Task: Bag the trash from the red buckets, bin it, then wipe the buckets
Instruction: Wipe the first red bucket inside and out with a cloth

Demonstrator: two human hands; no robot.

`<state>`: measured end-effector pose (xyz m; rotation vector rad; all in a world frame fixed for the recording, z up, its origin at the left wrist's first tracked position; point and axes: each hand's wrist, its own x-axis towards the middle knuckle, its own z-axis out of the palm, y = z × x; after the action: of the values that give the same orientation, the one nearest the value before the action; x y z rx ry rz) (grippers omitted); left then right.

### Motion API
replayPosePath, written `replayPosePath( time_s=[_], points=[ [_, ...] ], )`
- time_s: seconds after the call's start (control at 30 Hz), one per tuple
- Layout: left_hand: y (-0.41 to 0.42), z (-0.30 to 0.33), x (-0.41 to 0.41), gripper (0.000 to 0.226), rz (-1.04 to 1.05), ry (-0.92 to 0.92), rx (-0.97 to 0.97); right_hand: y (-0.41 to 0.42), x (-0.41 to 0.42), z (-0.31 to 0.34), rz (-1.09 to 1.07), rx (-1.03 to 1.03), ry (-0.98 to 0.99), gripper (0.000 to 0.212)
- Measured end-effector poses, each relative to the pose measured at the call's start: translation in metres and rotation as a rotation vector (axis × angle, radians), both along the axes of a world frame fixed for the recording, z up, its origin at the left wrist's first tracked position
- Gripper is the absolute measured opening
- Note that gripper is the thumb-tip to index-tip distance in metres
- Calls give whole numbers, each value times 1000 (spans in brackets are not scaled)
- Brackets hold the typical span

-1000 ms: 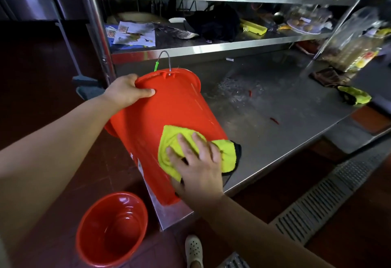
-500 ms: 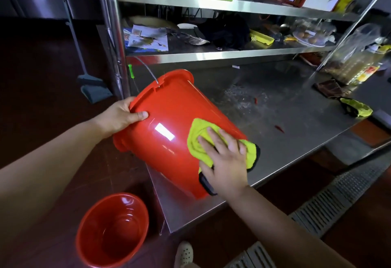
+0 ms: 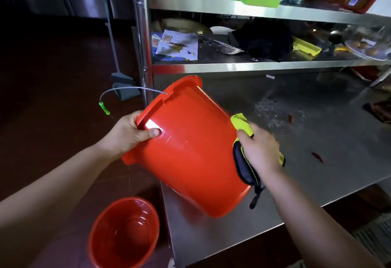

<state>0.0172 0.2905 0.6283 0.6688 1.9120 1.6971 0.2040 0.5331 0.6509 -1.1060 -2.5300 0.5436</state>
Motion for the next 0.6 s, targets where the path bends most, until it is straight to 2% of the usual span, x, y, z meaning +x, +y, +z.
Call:
replayPosePath(
  time_s=[0.07, 0.23, 0.37, 0.5, 0.6],
  points=[
    [-4, 3, -7, 38, 44, -15, -8, -6, -23, 0, 91, 85, 32, 34],
    [-32, 12, -22, 28, 168, 15, -47, -51, -90, 6, 415, 249, 130, 39],
    [-83, 30, -39, 40, 268, 5, -132, -111, -132, 10, 681, 345, 197, 44],
    [-144, 51, -71, 41, 302, 26, -235, -167, -169, 9, 860, 335, 313, 49],
    [-186, 53, -103, 32, 247, 73, -363, -205, -193, -5, 921, 270, 301, 53]
  ],
)
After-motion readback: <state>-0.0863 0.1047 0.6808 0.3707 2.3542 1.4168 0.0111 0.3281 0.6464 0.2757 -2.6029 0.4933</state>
